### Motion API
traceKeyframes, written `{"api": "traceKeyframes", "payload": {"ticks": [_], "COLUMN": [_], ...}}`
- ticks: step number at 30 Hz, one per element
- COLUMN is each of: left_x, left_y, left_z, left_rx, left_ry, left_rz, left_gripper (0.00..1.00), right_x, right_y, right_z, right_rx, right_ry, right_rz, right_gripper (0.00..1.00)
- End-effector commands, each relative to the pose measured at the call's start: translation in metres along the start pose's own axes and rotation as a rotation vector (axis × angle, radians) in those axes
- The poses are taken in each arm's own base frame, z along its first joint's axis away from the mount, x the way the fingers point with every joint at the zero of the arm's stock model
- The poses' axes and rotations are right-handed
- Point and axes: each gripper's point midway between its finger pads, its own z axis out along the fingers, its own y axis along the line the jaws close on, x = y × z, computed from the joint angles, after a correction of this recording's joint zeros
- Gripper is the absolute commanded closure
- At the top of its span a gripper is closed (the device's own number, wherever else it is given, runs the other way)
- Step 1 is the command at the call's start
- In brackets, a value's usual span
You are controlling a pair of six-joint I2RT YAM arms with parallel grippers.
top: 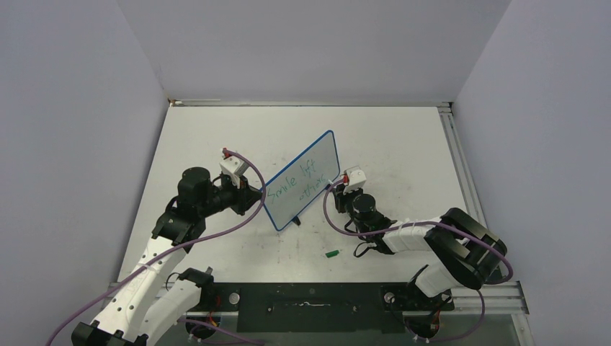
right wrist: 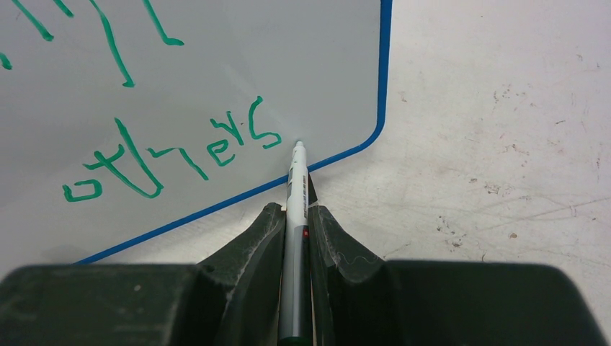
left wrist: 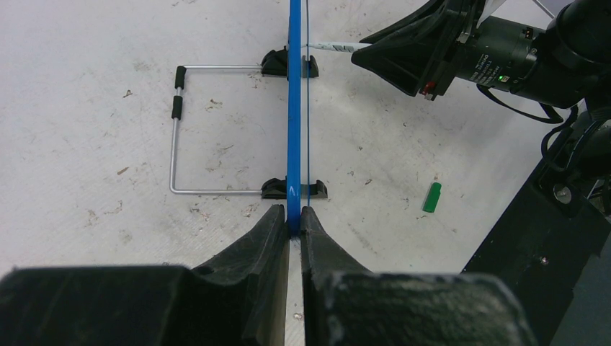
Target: Write a sentence on the whiteboard
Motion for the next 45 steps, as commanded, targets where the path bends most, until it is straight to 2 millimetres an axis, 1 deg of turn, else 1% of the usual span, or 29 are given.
{"api": "traceKeyframes", "payload": {"ticks": [1,6,10,11,15,17,20,22,26,28,30,32,34,37,39,40,41,43,44,45], "left_x": [0.001,0.001,0.0,0.0,-0.001,-0.002,-0.004,-0.005,-0.012,-0.015,-0.023,-0.036,-0.055,-0.09,-0.111,-0.117,-0.123,-0.129,-0.128,-0.127], "left_y": [-0.001,0.0,0.002,0.003,0.005,0.005,0.006,0.005,0.003,0.0,-0.003,-0.008,-0.012,-0.015,-0.014,-0.013,-0.013,-0.017,-0.019,-0.024], "left_z": [-0.002,-0.003,-0.003,-0.003,-0.004,-0.004,-0.006,-0.007,-0.011,-0.013,-0.016,-0.022,-0.033,-0.057,-0.071,-0.076,-0.078,-0.076,-0.072,-0.066], "left_rx": [-0.004,-0.008,-0.024,-0.029,-0.042,-0.047,-0.052,-0.053,-0.052,-0.044,-0.035,-0.033,-0.052,-0.118,-0.176,-0.199,-0.211,-0.202,-0.189,-0.169], "left_ry": [0.014,0.015,0.014,0.013,0.01,0.006,-0.002,-0.011,-0.046,-0.067,-0.098,-0.137,-0.179,-0.246,-0.273,-0.274,-0.273,-0.27,-0.264,-0.259], "left_rz": [-0.002,-0.005,-0.008,-0.011,-0.015,-0.015,-0.013,-0.009,0.002,0.009,0.019,0.028,0.04,0.063,0.042,0.022,-0.004,-0.064,-0.103,-0.138], "left_gripper": [1.0,1.0,0.99,0.96,0.69,0.6,0.46,0.4,0.32,0.31,0.3,0.29,0.29,0.29,0.29,0.29,0.29,0.29,0.29,0.29], "right_x": [-0.031,-0.033,-0.037,-0.04,-0.048,-0.053,-0.059,-0.061,-0.064,-0.066,-0.069,-0.071,-0.071,-0.074,-0.077,-0.078,-0.076,-0.078,-0.078,-0.081], "right_y": [0.009,0.004,-0.009,-0.013,-0.027,-0.031,-0.03,-0.031,-0.033,-0.034,-0.035,-0.036,-0.039,-0.04,-0.037,-0.035,-0.035,-0.034,-0.034,-0.034], "right_z": [0.008,0.006,-0.006,-0.011,-0.029,-0.037,-0.045,-0.05,-0.06,-0.063,-0.065,-0.067,-0.068,-0.073,-0.076,-0.078,-0.081,-0.087,-0.091,-0.096], "right_rx": [-0.028,-0.002,0.061,0.077,0.125,0.133,0.117,0.115,0.112,0.115,0.117,0.125,0.141,0.147,0.134,0.126,0.121,0.115,0.115,0.114], "right_ry": [-0.097,-0.091,-0.086,-0.092,-0.102,-0.104,-0.102,-0.099,-0.107,-0.111,-0.105,-0.091,-0.072,-0.061,-0.048,-0.038,-0.011,0.014,0.034,0.039], "right_rz": [0.054,0.057,0.075,0.079,0.08,0.078,0.068,0.075,0.092,0.099,0.099,0.092,0.087,0.105,0.12,0.126,0.127,0.136,0.139,0.151], "right_gripper": [0.95,0.95,0.95,0.95,0.95,0.95,0.95,0.95,0.95,0.95,0.95,0.95,0.95,0.95,0.95,0.95,0.95,0.95,0.95,0.95]}}
